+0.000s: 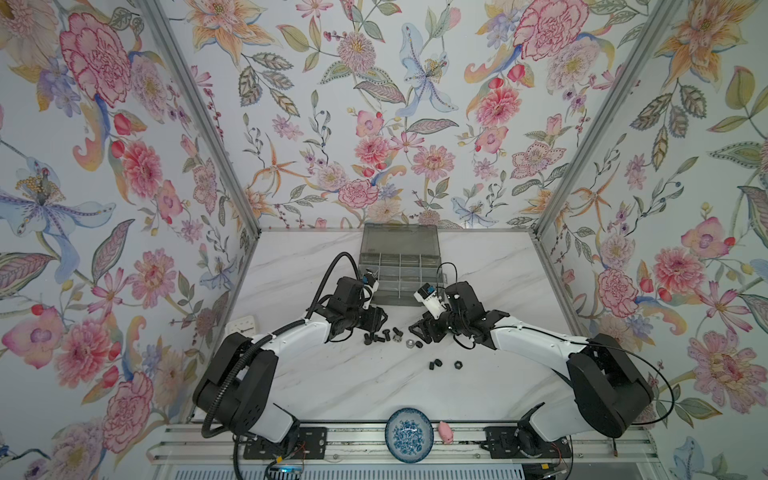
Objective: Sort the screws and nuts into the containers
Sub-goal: 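Move the left gripper over black bolts while the right approaches a silver hex nut, then lower the right gripper and close it on the silver hex nut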
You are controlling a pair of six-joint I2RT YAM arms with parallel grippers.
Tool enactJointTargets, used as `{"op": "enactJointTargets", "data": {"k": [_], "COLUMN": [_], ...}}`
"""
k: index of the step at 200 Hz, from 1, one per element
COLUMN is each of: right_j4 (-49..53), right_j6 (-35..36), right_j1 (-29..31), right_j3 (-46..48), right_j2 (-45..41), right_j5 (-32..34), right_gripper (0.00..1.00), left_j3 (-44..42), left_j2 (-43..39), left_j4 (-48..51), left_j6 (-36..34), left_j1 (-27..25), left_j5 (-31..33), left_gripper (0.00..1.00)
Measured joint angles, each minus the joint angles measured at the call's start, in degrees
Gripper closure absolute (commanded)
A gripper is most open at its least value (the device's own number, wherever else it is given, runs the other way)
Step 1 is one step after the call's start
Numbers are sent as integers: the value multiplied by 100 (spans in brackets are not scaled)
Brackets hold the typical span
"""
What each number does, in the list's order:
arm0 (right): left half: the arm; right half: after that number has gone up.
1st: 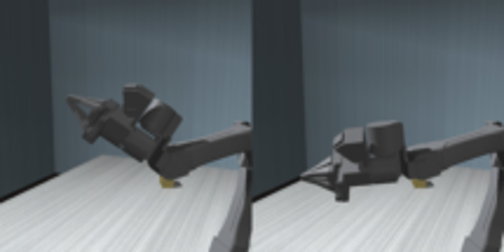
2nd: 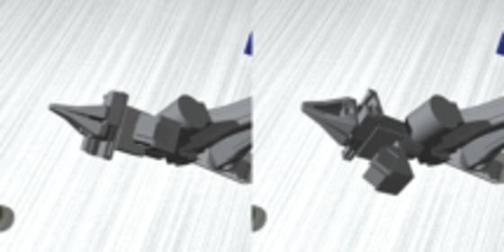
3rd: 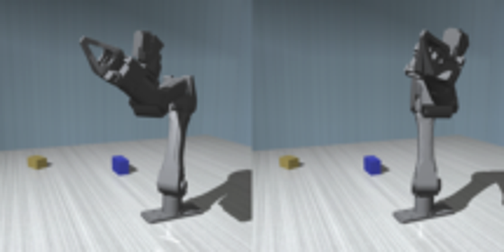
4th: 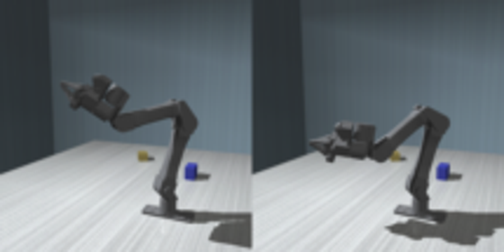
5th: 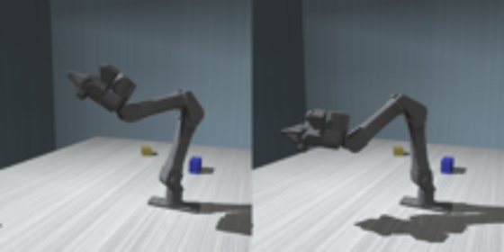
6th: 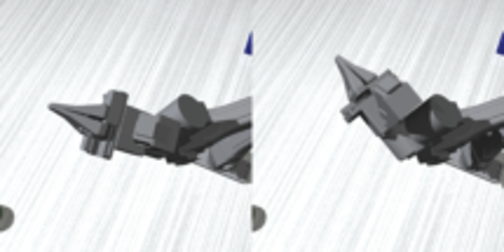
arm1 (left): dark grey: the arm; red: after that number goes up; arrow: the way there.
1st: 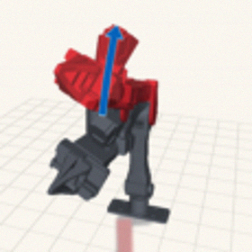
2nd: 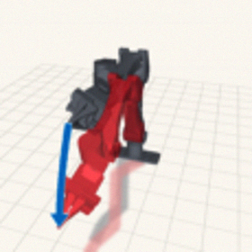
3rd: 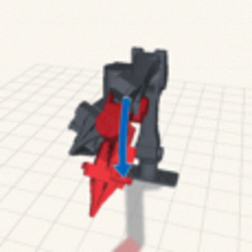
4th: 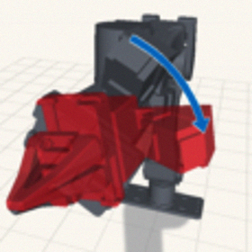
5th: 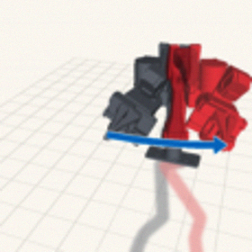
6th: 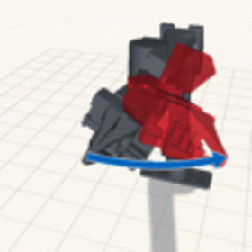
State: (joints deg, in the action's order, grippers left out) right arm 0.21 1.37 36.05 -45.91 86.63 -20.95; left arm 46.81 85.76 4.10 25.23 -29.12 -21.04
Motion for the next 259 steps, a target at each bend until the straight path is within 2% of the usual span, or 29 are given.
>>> {"op": "enactJointTargets", "data": {"k": [39,100,259], "right_j4": [118,293,476], "right_j6": [90,157,254], "right_j1": [273,444,505], "right_j3": [-313,-601,-844], "right_j2": [509,1047,1550], "right_j5": [-133,-289,-380], "right_gripper": [28,28,28], "left_j3": [-232,-260,-442], "left_j2": [-184,-188,-188], "left_j4": [-13,-17,-35], "left_j6": [63,101,120], "left_j1": [249,289,332], "left_j5": [24,26,42], "left_gripper": [33,28,22]}}
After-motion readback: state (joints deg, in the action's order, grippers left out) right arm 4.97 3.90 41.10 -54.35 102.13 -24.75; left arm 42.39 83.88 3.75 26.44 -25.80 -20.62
